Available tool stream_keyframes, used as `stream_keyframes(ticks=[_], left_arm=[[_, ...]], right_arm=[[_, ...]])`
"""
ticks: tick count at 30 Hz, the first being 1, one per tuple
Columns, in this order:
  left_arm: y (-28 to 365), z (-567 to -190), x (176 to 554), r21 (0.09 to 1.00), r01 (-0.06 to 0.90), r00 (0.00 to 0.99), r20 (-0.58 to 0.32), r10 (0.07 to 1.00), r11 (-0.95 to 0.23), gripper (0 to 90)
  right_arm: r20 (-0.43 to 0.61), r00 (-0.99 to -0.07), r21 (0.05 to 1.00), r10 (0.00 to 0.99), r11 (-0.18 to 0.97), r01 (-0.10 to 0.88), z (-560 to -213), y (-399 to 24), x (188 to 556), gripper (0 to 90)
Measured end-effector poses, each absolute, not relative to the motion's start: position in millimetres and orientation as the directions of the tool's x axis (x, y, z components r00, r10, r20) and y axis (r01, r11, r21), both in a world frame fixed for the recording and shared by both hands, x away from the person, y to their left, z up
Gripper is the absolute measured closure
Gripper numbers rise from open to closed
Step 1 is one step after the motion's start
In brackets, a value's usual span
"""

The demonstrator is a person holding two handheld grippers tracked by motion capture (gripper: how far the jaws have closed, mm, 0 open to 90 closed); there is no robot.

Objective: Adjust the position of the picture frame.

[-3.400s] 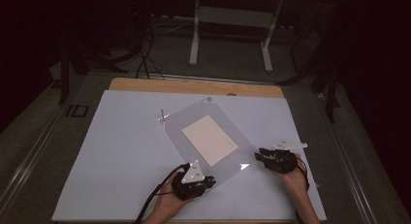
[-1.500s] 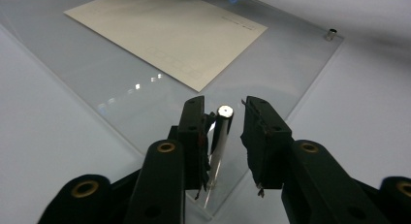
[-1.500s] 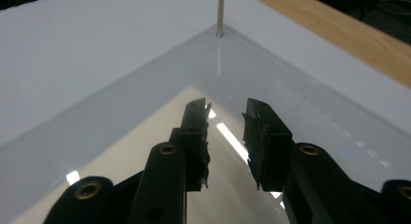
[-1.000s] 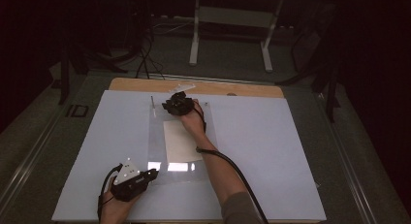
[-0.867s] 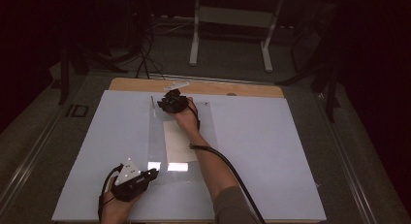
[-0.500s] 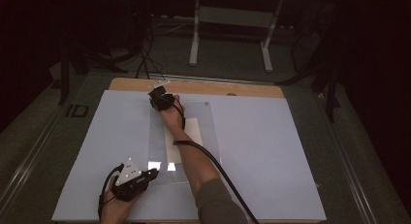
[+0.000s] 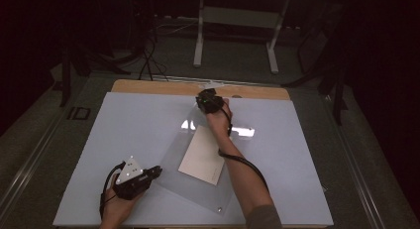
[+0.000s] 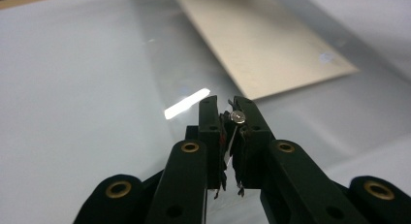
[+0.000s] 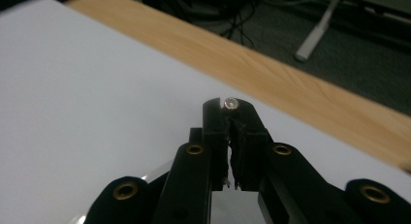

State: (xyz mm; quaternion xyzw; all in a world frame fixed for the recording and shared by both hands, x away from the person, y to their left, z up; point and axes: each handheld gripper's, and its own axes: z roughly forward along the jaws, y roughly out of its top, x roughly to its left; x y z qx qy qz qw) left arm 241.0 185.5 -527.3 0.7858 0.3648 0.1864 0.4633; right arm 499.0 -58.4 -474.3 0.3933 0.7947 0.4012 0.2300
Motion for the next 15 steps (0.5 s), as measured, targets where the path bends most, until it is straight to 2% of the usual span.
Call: stream_keyframes(ticks=[2,4,5,6,7,9,11,14,15], left_arm=[[181.5,-530.9,245.2,0.855,0.419,0.658,-0.054,0.751,-0.306,84.3],[180.8,-530.8,245.5,0.853,0.426,0.654,-0.059,0.754,-0.303,84.0],[179.0,-531.1,243.8,0.852,0.433,0.636,-0.059,0.769,-0.293,83.6],[179.0,-531.1,243.8,0.852,0.433,0.636,-0.059,0.769,-0.293,83.1],[177.6,-532.7,242.0,0.842,0.458,0.620,-0.074,0.781,-0.284,78.2],[176.3,-534.7,240.5,0.834,0.466,0.626,-0.074,0.776,-0.296,75.6],[174.2,-534.9,237.0,0.827,0.471,0.621,-0.063,0.782,-0.307,70.1],[174.8,-534.5,235.5,0.829,0.482,0.608,-0.082,0.790,-0.285,69.8],[174.1,-534.8,234.9,0.829,0.485,0.599,-0.083,0.796,-0.278,69.8]], right_arm=[[-0.030,-0.592,0.795,0.805,0.379,0.475,-496.3,-83.9,501.3,85.9],[-0.020,-0.596,0.794,0.803,0.375,0.479,-501.9,-87.3,502.0,85.9],[0.042,-0.614,0.820,0.788,0.325,0.472,-513.8,-96.2,503.9,84.1],[0.042,-0.614,0.820,0.788,0.325,0.472,-513.8,-96.2,503.9,84.1],[0.072,-0.623,0.821,0.779,0.308,0.481,-515.6,-98.3,506.9,81.7],[0.066,-0.633,0.817,0.771,0.323,0.478,-516.0,-97.5,508.1,79.9],[0.022,-0.658,0.795,0.753,0.386,0.468,-521.1,-92.7,512.2,79.0],[0.003,-0.646,0.783,0.763,0.400,0.477,-526.8,-91.6,514.9,80.4],[0.029,-0.645,0.788,0.764,0.380,0.485,-529.8,-92.3,516.9,81.8]])
